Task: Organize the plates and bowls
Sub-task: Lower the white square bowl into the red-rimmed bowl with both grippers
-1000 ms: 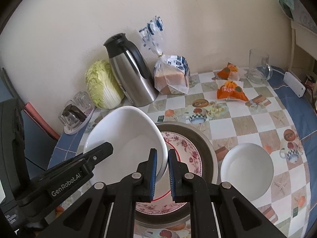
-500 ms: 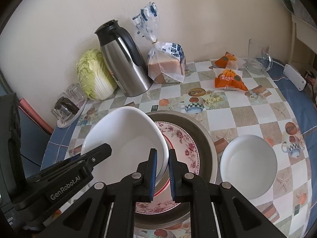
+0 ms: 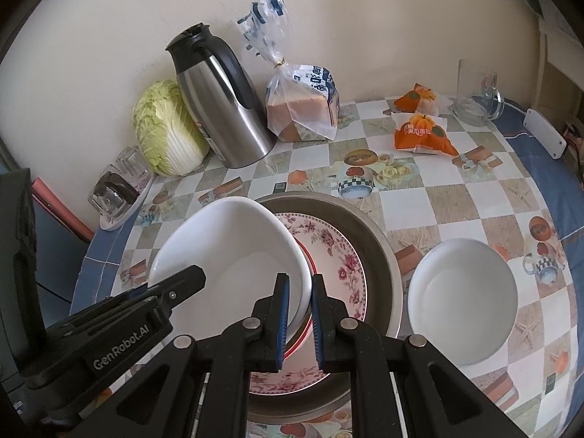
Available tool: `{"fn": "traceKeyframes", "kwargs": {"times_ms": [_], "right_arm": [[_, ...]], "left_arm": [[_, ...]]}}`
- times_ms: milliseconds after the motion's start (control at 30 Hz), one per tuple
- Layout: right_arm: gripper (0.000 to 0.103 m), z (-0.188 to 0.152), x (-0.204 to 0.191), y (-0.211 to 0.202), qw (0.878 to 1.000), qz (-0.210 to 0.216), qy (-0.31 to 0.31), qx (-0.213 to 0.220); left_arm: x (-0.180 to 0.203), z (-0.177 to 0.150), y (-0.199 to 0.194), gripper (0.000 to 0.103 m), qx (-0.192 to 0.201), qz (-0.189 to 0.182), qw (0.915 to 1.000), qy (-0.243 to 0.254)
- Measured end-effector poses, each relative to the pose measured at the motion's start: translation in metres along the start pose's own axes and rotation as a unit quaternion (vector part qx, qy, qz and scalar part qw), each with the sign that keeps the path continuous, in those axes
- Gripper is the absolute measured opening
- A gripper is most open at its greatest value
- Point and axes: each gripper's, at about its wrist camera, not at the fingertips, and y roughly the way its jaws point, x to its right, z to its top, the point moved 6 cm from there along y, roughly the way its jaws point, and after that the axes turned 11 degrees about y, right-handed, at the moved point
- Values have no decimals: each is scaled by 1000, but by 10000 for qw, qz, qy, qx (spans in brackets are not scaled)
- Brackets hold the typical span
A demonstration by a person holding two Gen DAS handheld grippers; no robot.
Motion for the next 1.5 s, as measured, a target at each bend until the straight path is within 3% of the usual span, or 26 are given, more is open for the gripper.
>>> {"fn": "traceKeyframes", "kwargs": {"times_ms": [1500], "right_arm": [[15, 6, 1, -8, 9997, 162, 132, 100]], "left_arm": [[-4, 3, -5, 24, 32, 6, 10000, -44]]}}
